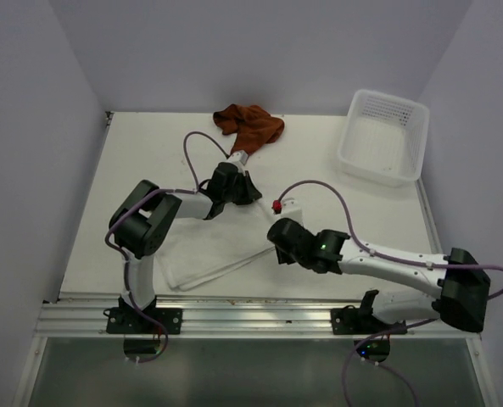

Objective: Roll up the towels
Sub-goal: Roll the towel

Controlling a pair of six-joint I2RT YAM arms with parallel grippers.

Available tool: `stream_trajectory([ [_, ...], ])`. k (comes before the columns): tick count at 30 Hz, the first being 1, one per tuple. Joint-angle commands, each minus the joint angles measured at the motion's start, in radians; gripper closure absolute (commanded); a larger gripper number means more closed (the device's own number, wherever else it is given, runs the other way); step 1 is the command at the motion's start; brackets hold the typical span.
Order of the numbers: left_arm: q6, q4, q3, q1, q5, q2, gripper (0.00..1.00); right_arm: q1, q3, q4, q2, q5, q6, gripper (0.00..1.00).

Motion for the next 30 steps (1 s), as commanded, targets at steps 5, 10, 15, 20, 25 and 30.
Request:
stream_trajectory([
  [5,0.029,0.005,-0.054,0.008,-0.051,-0.048,1.00,-0.314,-0.001,0.176,-0.117,-0.307,-0.083,0.70],
  [10,0.023,0.015,-0.065,0.008,-0.050,-0.055,1.00,-0.458,0.032,0.277,-0.012,-0.474,-0.046,0.71],
  [15,0.026,0.012,-0.065,0.008,-0.045,-0.058,1.00,-0.607,0.004,0.443,0.105,-0.695,0.026,0.61],
  [20,0.033,0.006,-0.068,0.008,-0.054,-0.071,1.00,-0.667,-0.040,0.535,0.170,-0.773,0.049,0.57],
  [25,0.037,-0.002,-0.071,0.010,-0.065,-0.087,1.00,-0.673,-0.080,0.560,0.205,-0.804,0.043,0.55],
  [30,0.040,-0.008,-0.070,0.008,-0.062,-0.087,1.00,-0.673,-0.129,0.604,0.239,-0.796,0.032,0.54],
])
